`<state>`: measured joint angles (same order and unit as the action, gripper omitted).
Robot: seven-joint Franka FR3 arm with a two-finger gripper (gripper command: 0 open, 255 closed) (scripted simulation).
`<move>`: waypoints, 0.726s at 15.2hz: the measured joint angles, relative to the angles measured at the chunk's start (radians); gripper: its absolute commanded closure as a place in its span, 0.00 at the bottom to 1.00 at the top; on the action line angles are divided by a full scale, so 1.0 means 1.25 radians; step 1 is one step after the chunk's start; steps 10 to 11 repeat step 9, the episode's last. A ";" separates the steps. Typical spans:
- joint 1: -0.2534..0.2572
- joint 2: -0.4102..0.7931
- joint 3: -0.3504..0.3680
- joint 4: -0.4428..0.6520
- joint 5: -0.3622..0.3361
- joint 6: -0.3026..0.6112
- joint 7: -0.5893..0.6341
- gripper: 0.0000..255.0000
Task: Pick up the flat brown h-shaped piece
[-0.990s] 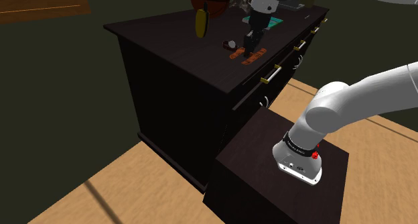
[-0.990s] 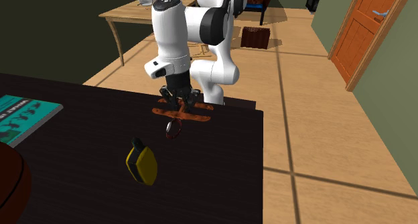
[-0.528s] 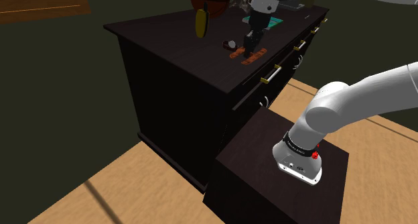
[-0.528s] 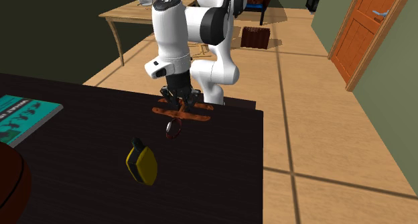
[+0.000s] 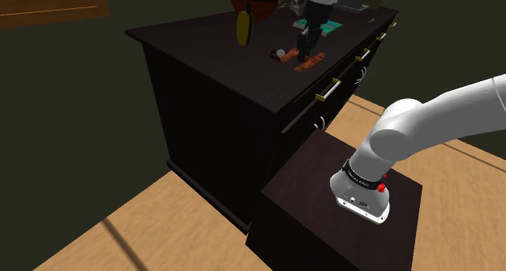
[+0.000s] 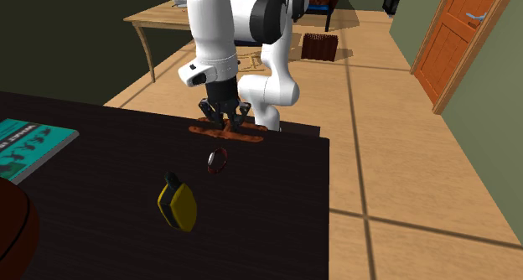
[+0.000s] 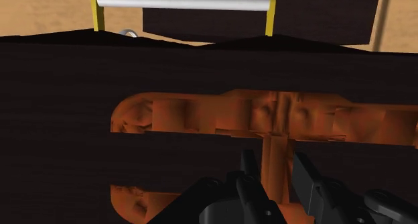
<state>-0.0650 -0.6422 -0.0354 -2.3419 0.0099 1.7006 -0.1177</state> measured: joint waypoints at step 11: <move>0.001 0.015 0.000 0.104 0.000 -0.089 0.001 1.00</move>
